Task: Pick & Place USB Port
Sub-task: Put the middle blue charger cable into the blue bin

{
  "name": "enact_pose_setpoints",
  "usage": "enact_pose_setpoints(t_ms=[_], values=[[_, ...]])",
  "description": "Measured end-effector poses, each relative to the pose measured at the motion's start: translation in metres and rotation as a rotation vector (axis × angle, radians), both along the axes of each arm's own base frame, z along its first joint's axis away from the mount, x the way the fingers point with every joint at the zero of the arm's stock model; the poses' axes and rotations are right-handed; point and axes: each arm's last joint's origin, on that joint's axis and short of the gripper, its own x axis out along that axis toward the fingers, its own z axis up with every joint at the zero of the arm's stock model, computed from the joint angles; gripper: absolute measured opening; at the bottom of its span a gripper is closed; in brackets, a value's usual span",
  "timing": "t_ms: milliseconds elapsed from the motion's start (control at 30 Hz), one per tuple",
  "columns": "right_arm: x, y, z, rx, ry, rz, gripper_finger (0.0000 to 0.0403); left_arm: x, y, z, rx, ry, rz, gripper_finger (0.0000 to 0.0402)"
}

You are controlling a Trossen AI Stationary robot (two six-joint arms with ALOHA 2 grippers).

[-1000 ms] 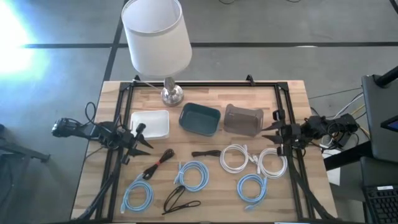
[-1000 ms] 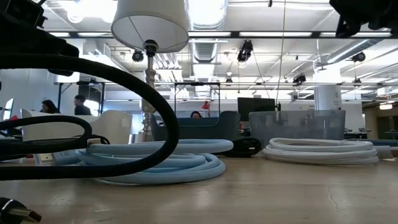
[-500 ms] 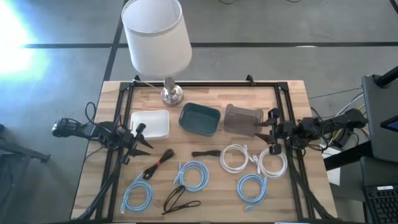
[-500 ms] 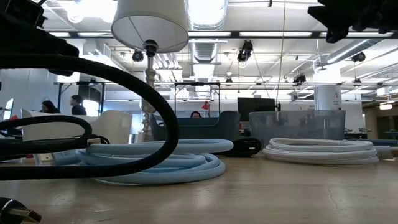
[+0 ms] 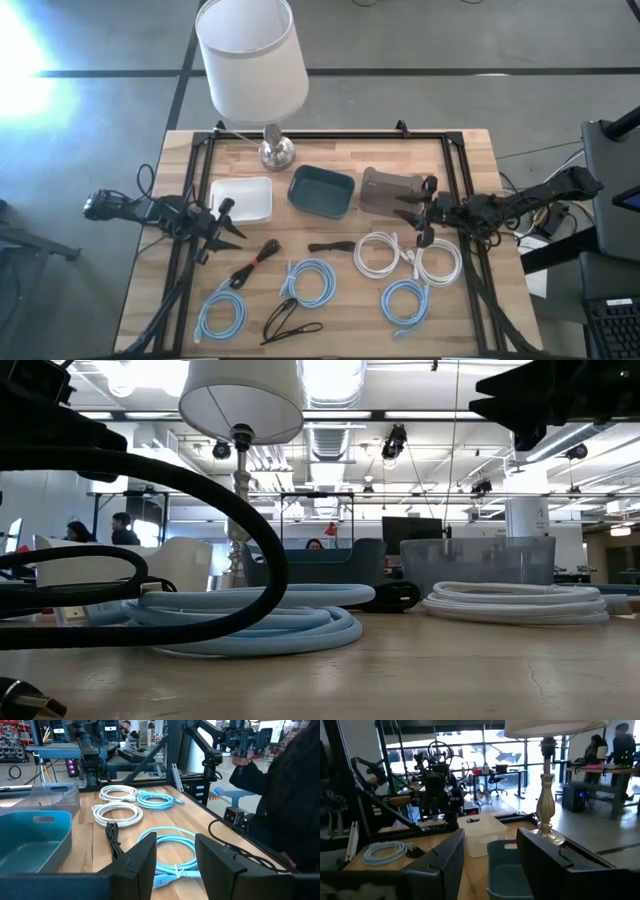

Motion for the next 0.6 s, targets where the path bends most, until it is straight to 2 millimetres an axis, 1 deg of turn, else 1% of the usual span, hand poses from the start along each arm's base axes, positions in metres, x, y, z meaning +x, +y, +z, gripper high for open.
enact_pose_setpoints(t_ms=[233,467,600], values=[[0.0021,0.0006,-0.0024,-0.038,0.027,-0.002,0.0173,0.0000,0.0000,0.0000,0.000,0.000,0.000,0.0140],[0.0066,0.0019,-0.0072,-0.008,0.053,0.000,0.0173,0.0000,0.0000,0.0000,0.000,0.000,0.000,0.0140],[0.0069,0.0020,-0.0073,-0.047,0.061,-0.003,0.0173,0.0000,0.0000,-0.0001,0.000,0.000,0.000,0.0140]])
